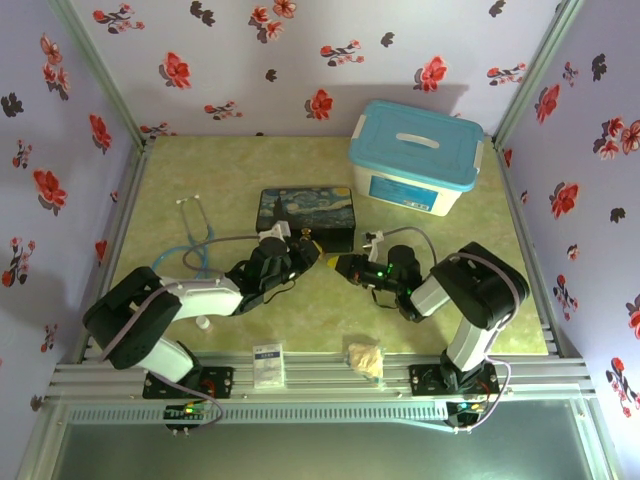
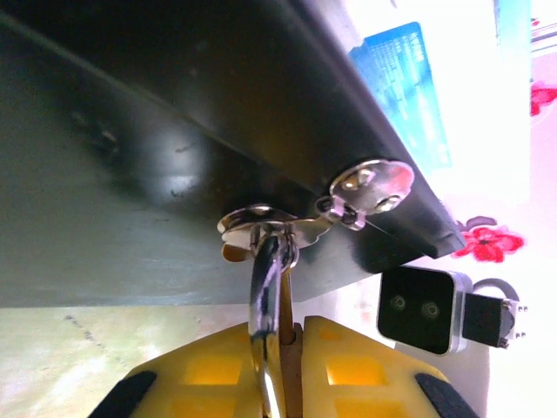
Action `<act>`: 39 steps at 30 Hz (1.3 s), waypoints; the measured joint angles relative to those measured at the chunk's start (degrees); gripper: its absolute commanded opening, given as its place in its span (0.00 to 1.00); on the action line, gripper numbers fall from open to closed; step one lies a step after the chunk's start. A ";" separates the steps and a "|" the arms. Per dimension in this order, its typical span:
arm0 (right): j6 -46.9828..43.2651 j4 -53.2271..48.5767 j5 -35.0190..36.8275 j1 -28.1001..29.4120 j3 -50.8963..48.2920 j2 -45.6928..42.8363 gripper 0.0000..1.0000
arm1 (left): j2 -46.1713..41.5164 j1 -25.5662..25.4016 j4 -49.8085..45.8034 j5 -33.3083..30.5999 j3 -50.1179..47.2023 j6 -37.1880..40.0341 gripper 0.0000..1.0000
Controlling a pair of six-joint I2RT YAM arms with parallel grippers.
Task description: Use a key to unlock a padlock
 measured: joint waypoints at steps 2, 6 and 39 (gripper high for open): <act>0.33 -0.87 0.87 0.00 -0.04 -1.31 0.00 | 0.42 -0.02 1.25 0.00 0.22 -0.09 0.00; 0.42 -1.38 2.12 0.00 -0.07 -2.16 0.00 | 1.25 -0.09 2.40 0.17 0.79 -0.44 0.00; 25.57 -5.66 6.99 0.17 0.55 -2.47 0.00 | 9.01 -1.75 13.92 -3.32 -0.37 -3.89 0.00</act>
